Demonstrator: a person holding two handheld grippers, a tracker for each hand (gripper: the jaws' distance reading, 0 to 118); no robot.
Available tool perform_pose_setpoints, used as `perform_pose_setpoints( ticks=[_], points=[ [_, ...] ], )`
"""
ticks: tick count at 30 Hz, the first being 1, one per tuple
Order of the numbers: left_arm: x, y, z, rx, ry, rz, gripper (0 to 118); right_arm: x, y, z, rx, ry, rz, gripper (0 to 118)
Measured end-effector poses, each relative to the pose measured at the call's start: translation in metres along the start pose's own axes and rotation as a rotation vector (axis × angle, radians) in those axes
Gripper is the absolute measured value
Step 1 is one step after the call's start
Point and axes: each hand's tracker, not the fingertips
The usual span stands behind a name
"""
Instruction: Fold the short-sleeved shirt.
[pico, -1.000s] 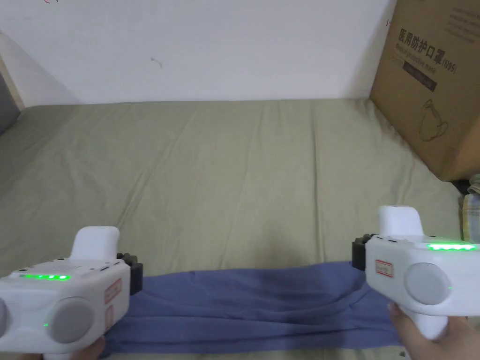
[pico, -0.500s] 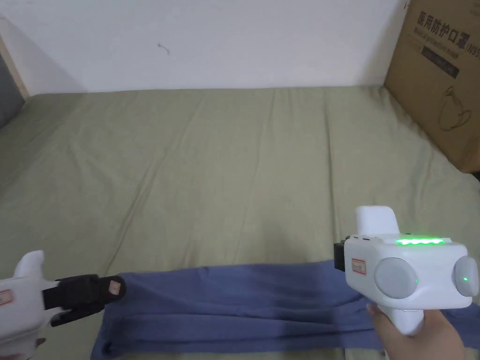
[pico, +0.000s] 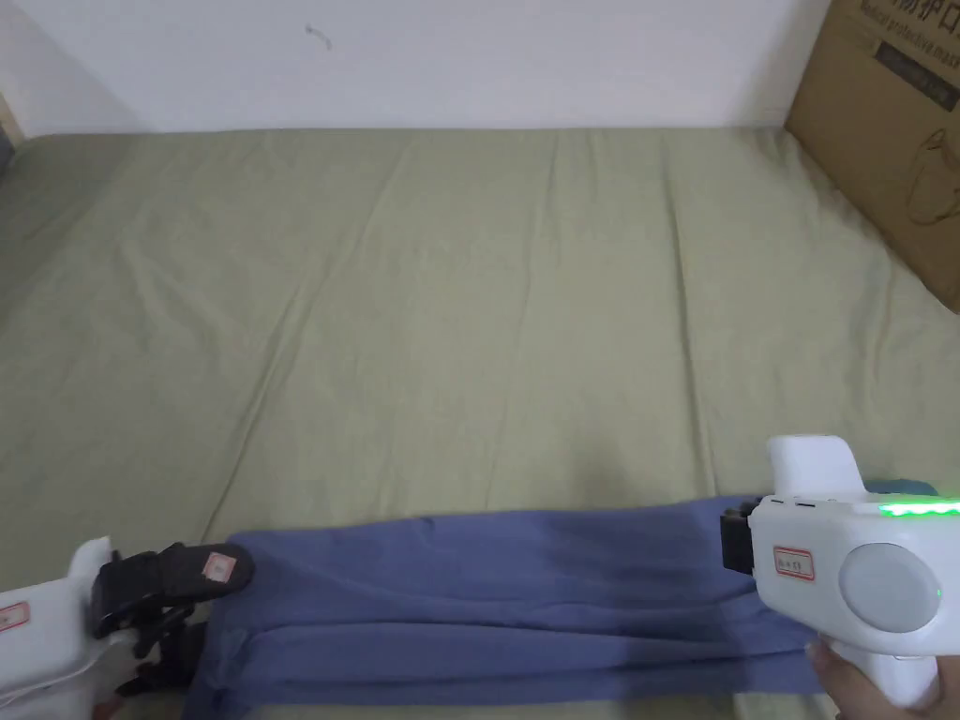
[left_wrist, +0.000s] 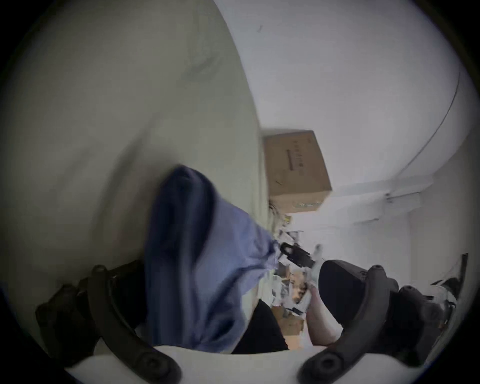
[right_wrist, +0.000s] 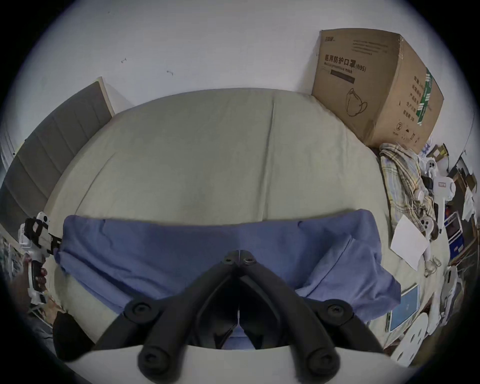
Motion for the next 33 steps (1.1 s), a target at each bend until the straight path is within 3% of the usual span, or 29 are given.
perform_pose_setpoints(
  ticks=[4, 6, 7, 8, 9, 10, 11, 12, 14, 19, 22, 29, 33],
  points=[
    [0.001, 0.005, -0.026, -0.01, 0.002, -0.032, 118, 0.0, 0.0, -0.001, -0.008, 0.007, 0.006, 0],
    [-0.001, 0.008, -0.023, 0.002, 0.014, -0.037, 111, -0.002, 0.0, -0.003, -0.015, 0.02, 0.016, 0],
    [-0.001, 0.008, -0.023, 0.015, 0.032, -0.036, 88, -0.004, -0.001, -0.004, -0.017, 0.025, 0.021, 0],
    [-0.001, 0.008, -0.021, 0.048, 0.086, -0.04, 53, -0.006, -0.002, -0.005, -0.018, 0.028, 0.025, 0],
    [-0.003, 0.008, -0.021, 0.074, 0.185, -0.042, 7, -0.007, -0.002, -0.006, -0.019, 0.032, 0.028, 0],
    [-0.01, 0.006, -0.015, 0.09, 0.39, -0.06, 6, -0.009, -0.003, -0.006, -0.022, 0.039, 0.031, 0],
    [-0.016, 0.005, -0.018, 0.078, 0.477, -0.079, 6, -0.01, -0.003, -0.007, -0.025, 0.046, 0.031, 0],
    [-0.004, 0.0, -0.019, 0.123, 0.29, -0.034, 6, -0.011, -0.003, -0.007, -0.028, 0.052, 0.031, 0],
    [0.018, -0.003, -0.026, 0.11, 0.475, -0.182, 5, -0.014, -0.004, -0.006, -0.029, 0.061, 0.036, 0],
    [0.073, -0.01, -0.031, 0.079, 0.786, -0.531, 5, -0.017, 0.0, 0.005, -0.006, 0.083, 0.04, 0],
    [0.095, -0.019, -0.019, 0.097, 0.99, -0.656, 5, -0.016, 0.002, 0.012, 0.013, 0.097, 0.039, 0],
    [0.108, -0.011, 0.036, 0.224, 1.25, -0.595, 5, -0.006, -0.002, 0.027, 0.046, 0.126, 0.019, 0],
    [0.137, -0.026, 0.018, 0.23, 1.112, -0.564, 6, 0.001, -0.004, 0.03, 0.057, 0.143, -0.024, 0]
  ],
)
